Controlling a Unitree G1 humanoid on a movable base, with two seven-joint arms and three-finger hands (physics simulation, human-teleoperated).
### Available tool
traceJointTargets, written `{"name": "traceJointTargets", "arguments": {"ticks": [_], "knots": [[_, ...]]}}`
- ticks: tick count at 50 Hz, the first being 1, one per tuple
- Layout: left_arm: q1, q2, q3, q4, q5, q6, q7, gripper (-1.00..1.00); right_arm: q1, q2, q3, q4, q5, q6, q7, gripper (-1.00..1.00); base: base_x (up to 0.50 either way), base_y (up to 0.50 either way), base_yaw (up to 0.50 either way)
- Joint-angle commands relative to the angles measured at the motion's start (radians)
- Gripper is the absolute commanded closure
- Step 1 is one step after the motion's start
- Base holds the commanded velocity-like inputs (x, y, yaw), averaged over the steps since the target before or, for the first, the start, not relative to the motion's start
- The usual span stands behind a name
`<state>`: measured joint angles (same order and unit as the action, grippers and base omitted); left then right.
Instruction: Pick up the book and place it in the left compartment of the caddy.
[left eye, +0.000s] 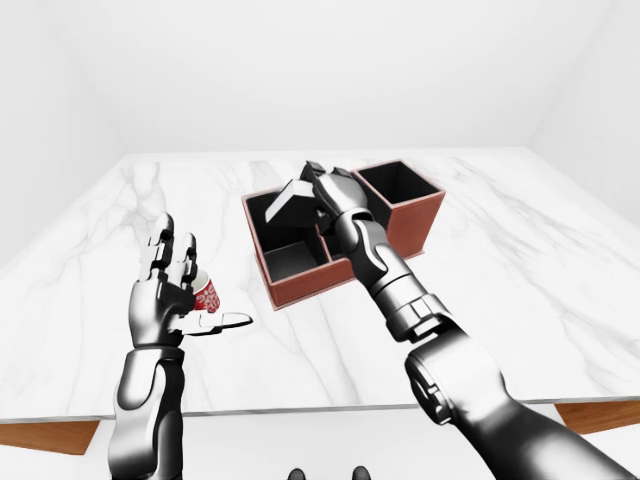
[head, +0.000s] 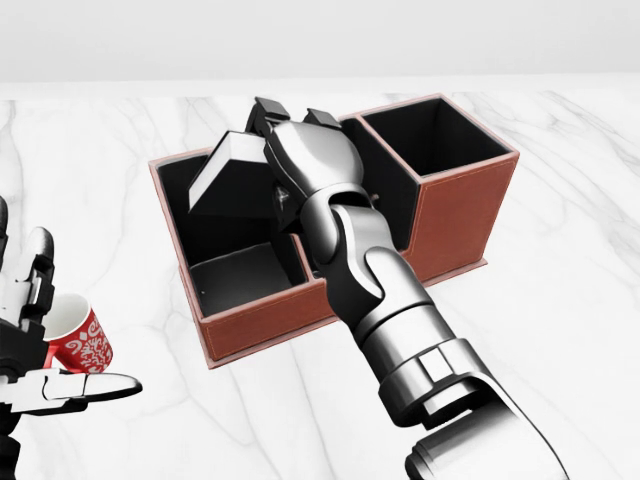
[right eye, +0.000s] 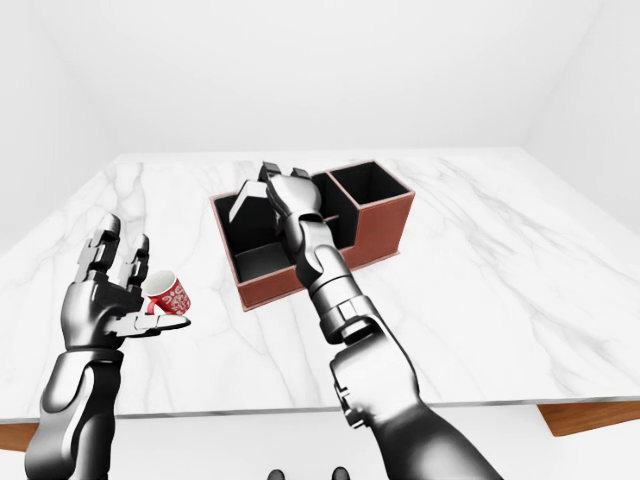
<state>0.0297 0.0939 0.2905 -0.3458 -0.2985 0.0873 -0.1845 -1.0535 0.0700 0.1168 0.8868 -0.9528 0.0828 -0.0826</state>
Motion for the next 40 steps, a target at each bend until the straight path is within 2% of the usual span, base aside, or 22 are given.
{"name": "traceJointTargets", "arguments": {"ticks": [1,19,21,36,40], "knots": [[0.007,-0.001,0.002,-0.005,-0.003,0.0,-0.003,-1.0,-0.053,0.013,-0.009,0.175,0.013,-0.017,-0.115,1.0,0.0,0.0,0.0],[0.015,-0.007,-0.004,-0.012,0.002,0.0,-0.015,-1.0,-0.058,0.031,0.001,0.285,0.001,-0.051,-0.151,1.0,0.0,0.0,0.0],[0.02,0.0,0.011,-0.061,-0.019,0.0,-0.011,-1.0,-0.054,0.031,0.001,0.295,0.005,-0.083,-0.146,1.0,0.0,0.0,0.0],[0.023,-0.006,0.017,-0.079,-0.014,0.0,-0.024,-1.0,-0.049,0.02,-0.001,0.382,-0.025,-0.124,-0.179,1.0,0.0,0.0,0.0],[0.024,-0.007,0.017,-0.081,-0.014,0.0,-0.025,-1.0,-0.044,0.023,0.001,0.385,-0.032,-0.148,-0.174,1.0,0.0,0.0,0.0]]}}
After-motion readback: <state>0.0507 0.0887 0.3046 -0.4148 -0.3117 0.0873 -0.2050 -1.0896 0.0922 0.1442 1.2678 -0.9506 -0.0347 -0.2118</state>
